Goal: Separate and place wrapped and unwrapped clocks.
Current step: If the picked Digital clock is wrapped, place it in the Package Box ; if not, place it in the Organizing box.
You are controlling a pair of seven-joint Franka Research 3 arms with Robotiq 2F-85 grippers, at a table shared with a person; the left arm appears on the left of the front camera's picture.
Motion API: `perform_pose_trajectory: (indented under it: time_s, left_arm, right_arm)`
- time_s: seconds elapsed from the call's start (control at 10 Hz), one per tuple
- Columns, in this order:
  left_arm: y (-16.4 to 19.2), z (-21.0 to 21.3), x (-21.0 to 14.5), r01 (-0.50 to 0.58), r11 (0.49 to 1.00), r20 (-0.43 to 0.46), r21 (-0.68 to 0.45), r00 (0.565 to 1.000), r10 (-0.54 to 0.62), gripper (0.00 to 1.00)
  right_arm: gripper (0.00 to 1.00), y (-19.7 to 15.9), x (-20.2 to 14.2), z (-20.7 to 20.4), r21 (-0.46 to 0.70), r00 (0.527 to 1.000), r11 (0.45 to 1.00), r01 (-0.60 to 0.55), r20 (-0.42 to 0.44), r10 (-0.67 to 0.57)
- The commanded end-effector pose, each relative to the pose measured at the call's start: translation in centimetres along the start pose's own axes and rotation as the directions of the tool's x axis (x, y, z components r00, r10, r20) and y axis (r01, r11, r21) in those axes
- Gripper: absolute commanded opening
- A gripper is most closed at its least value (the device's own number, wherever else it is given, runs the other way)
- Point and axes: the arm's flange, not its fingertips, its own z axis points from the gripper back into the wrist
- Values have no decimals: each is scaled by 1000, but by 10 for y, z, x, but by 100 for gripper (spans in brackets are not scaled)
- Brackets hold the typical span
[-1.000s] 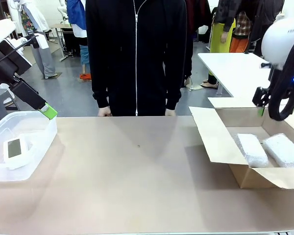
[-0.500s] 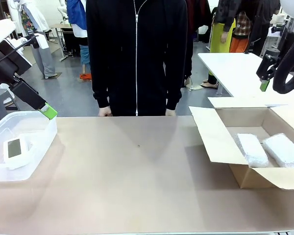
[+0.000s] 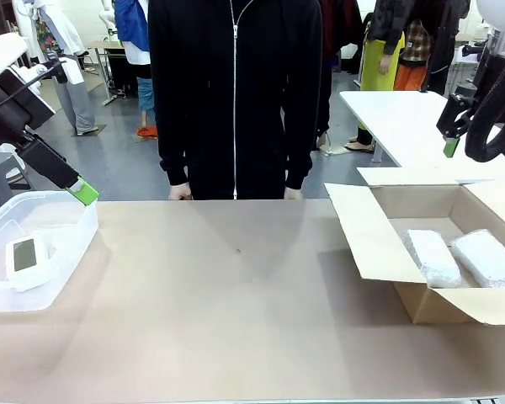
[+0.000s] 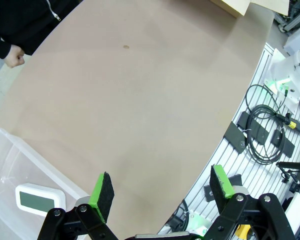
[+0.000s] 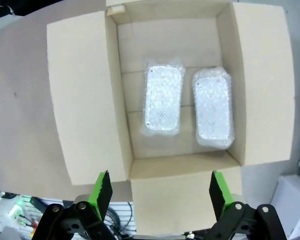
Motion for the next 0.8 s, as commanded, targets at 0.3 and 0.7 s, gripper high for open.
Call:
perform_pose_trajectory:
  time_s: [0.3, 0.7]
  left_arm:
    - [0, 0, 0, -2, 1000, 4, -4, 1000, 2, 100]
    - [0, 0, 0, -2, 1000, 4, -4, 1000, 2, 100]
  right_arm:
    - [100, -3, 0, 1, 5, 1000, 1000, -9, 5, 9]
    - [100, -3, 0, 1, 5, 1000, 1000, -9, 5, 9]
